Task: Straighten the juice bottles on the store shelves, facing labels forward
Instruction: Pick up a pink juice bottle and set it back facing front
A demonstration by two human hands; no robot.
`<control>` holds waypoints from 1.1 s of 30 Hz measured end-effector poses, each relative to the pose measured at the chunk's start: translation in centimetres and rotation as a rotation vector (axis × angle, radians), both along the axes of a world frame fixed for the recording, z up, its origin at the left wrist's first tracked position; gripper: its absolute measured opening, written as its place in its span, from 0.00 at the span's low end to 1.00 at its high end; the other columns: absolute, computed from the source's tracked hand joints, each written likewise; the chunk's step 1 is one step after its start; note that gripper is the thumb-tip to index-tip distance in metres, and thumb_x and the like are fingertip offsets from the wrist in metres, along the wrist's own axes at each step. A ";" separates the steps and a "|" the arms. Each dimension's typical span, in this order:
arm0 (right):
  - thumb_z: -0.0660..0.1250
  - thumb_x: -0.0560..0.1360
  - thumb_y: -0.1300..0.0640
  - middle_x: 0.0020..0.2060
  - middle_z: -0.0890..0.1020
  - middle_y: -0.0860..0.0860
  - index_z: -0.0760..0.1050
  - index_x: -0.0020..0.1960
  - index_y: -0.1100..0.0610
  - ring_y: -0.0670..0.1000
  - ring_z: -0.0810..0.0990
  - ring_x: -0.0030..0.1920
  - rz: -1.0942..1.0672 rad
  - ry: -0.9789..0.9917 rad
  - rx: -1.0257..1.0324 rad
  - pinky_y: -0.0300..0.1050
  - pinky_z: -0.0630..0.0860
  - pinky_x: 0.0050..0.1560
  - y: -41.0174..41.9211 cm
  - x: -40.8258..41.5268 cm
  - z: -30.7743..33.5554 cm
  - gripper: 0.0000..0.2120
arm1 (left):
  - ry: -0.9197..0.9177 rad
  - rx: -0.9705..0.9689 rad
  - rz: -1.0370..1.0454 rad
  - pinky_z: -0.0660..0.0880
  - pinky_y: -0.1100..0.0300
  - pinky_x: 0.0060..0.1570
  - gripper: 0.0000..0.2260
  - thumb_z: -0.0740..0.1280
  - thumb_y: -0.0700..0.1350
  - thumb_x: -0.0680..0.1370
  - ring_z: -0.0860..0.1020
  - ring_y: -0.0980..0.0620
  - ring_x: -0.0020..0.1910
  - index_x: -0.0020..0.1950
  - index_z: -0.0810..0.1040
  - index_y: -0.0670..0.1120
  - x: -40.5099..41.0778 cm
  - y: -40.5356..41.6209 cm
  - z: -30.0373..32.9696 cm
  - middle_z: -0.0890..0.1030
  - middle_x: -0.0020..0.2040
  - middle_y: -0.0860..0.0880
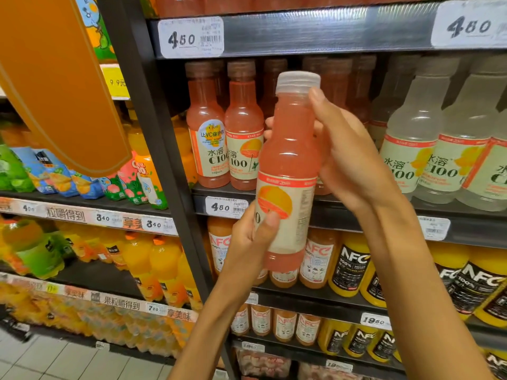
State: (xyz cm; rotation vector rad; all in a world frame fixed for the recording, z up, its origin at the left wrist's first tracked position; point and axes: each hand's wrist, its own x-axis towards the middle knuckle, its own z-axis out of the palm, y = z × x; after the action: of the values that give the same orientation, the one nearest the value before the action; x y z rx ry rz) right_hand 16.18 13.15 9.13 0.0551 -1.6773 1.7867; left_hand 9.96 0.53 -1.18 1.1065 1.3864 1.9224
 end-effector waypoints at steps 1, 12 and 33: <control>0.58 0.79 0.48 0.47 0.83 0.55 0.76 0.56 0.57 0.54 0.82 0.51 0.023 0.004 -0.023 0.53 0.78 0.57 0.2 -0.1 0.0 0.15 | -0.058 -0.005 -0.056 0.79 0.54 0.51 0.32 0.67 0.71 0.65 0.81 0.50 0.54 0.60 0.77 0.52 -0.1 -0.2 -0.2 0.83 0.55 0.49; 0.62 0.78 0.47 0.39 0.83 0.52 0.73 0.54 0.57 0.50 0.83 0.40 -0.074 -0.018 -0.034 0.43 0.79 0.41 -0.4 -1.2 -0.4 0.13 | 0.080 -0.004 0.026 0.75 0.72 0.47 0.22 0.60 0.64 0.70 0.79 0.63 0.54 0.59 0.74 0.57 0.3 0.0 0.7 0.82 0.53 0.63; 0.64 0.78 0.49 0.35 0.82 0.51 0.72 0.54 0.57 0.50 0.83 0.37 -0.032 -0.049 -0.100 0.44 0.80 0.36 -0.3 -1.2 -1.4 0.12 | -0.026 -0.061 0.010 0.77 0.69 0.42 0.21 0.65 0.65 0.66 0.83 0.57 0.49 0.53 0.77 0.57 0.7 0.2 -0.6 0.84 0.49 0.58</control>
State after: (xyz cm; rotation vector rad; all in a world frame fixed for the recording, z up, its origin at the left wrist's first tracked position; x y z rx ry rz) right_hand 14.99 12.83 7.69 -0.0599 -1.6112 1.8582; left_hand 10.65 0.77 -1.81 1.0444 1.4288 1.8825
